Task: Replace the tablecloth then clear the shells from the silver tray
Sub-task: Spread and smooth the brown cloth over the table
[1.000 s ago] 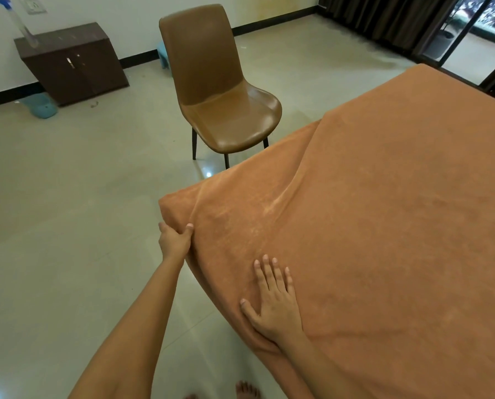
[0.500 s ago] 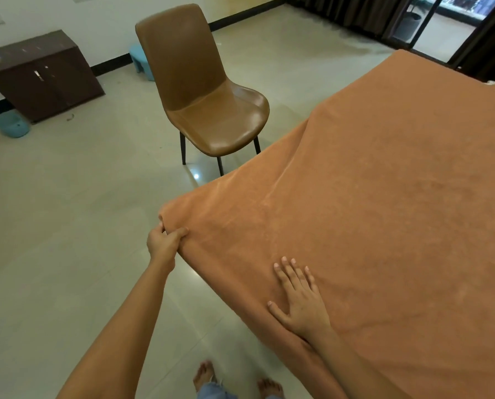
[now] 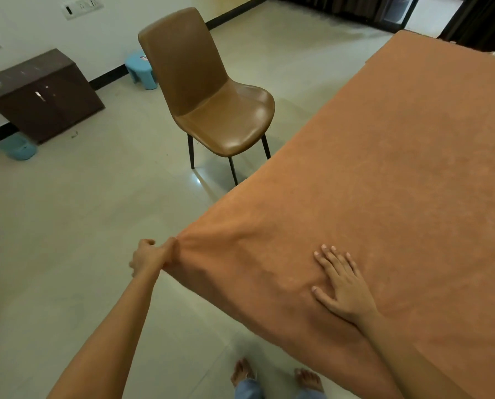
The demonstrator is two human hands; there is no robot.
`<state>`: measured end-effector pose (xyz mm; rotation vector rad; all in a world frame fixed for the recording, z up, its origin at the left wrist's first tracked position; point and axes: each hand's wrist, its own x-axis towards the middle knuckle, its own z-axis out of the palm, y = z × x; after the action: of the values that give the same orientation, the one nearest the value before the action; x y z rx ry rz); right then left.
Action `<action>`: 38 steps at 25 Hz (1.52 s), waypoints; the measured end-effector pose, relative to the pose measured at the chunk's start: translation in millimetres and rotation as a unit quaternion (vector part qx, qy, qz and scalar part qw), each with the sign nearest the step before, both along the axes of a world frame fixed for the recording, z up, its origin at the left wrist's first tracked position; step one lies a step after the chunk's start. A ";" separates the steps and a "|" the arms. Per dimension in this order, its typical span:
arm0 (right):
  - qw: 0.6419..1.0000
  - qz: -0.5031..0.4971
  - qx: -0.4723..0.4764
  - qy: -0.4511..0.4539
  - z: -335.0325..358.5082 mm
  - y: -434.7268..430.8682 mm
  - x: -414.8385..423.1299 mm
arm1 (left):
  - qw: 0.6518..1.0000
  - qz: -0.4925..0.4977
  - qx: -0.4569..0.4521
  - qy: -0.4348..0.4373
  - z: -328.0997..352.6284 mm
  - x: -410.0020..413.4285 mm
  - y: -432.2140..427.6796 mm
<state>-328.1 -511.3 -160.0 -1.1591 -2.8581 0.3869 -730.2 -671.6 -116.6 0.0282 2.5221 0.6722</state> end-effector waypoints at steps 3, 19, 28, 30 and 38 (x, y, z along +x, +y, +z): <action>0.997 -0.068 -0.012 0.029 -0.8 -8.4 -19.3 | 0.990 -0.086 0.008 0.112 -7.9 3.7 8.9; 0.996 -0.079 0.025 -0.038 -4.6 -10.9 -92.9 | 0.845 -0.494 0.011 0.206 -45.1 69.8 126.6; 0.997 -0.076 0.006 -0.008 -4.8 -7.4 -144.5 | 0.854 -0.464 -0.006 0.235 -36.2 32.9 141.7; 0.994 -0.084 -0.032 0.059 -1.0 -0.3 -138.6 | 0.824 -0.505 0.070 0.247 -29.9 49.4 151.8; 0.962 -0.272 0.027 0.012 -14.6 -17.5 -24.4 | 0.779 -0.572 0.041 0.255 -52.9 83.3 156.4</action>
<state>-352.4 -528.8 -174.7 -1.8260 -2.3632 0.2860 -646.9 -515.3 -169.5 1.8107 2.2849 0.2335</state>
